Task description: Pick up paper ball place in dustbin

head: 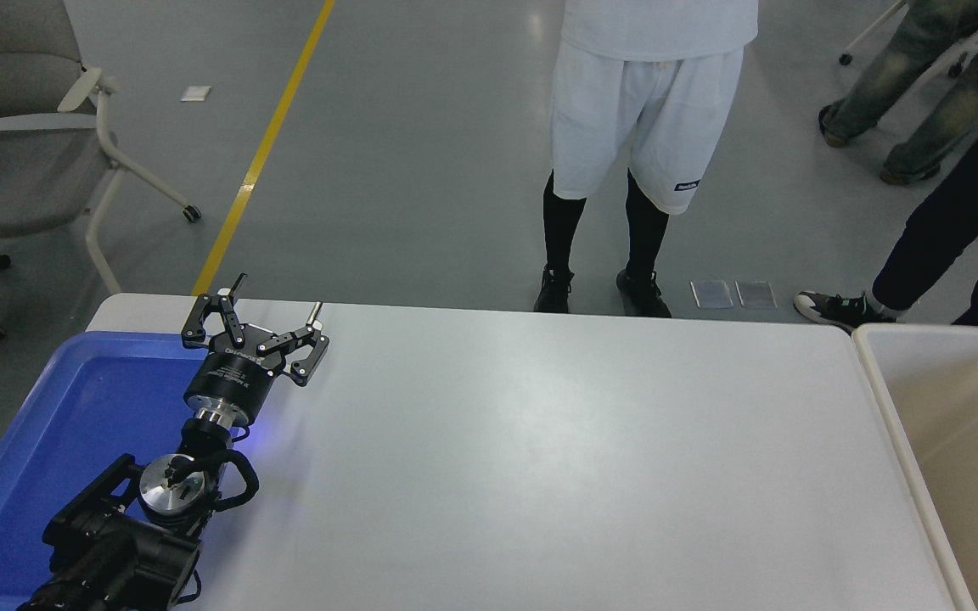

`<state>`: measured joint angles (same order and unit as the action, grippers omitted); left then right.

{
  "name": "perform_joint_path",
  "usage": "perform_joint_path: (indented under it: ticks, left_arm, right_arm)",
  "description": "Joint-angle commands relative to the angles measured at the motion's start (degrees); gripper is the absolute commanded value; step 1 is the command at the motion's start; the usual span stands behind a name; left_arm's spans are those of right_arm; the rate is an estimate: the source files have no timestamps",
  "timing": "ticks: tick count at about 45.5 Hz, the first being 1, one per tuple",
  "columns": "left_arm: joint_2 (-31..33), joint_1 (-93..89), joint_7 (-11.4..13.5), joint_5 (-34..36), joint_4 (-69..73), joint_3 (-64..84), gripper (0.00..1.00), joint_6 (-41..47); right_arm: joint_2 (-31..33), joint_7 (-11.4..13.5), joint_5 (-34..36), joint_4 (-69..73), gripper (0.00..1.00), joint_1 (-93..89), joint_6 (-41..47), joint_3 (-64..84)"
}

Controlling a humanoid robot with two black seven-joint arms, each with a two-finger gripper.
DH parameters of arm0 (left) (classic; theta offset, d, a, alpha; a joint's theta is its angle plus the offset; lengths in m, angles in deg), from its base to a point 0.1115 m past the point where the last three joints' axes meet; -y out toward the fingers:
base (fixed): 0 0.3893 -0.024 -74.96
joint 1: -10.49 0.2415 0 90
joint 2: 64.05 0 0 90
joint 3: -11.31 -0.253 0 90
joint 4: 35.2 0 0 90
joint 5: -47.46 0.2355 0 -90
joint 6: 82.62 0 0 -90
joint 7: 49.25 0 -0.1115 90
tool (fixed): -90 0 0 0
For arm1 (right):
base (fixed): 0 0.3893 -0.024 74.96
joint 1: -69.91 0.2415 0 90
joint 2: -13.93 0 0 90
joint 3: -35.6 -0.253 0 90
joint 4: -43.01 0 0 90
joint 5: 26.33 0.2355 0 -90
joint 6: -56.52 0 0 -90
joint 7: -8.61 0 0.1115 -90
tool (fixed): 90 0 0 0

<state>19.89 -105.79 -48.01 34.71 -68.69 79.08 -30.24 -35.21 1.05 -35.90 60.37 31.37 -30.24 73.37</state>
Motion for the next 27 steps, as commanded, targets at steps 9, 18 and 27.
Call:
perform_joint_path:
  ticks: [9, 18, 27]
  left_arm:
    - [0.0, 0.0, 0.0, 0.0, 0.0, 0.0, 0.99, 0.0]
    - [0.0, 0.0, 0.0, 0.0, 0.0, 0.0, 0.99, 0.0]
    - [0.0, 0.0, 0.0, 0.0, 0.0, 0.0, 0.99, 0.0]
  right_arm:
    - [-9.5, 0.2, 0.3, -10.8, 0.0, -16.5, -5.5, -14.1]
    - [-10.8, 0.2, 0.5, -10.8, 0.0, -18.2, -6.4, -15.0]
    - [-12.4, 0.2, -0.3, -10.6, 0.0, -19.2, -6.8, -15.5]
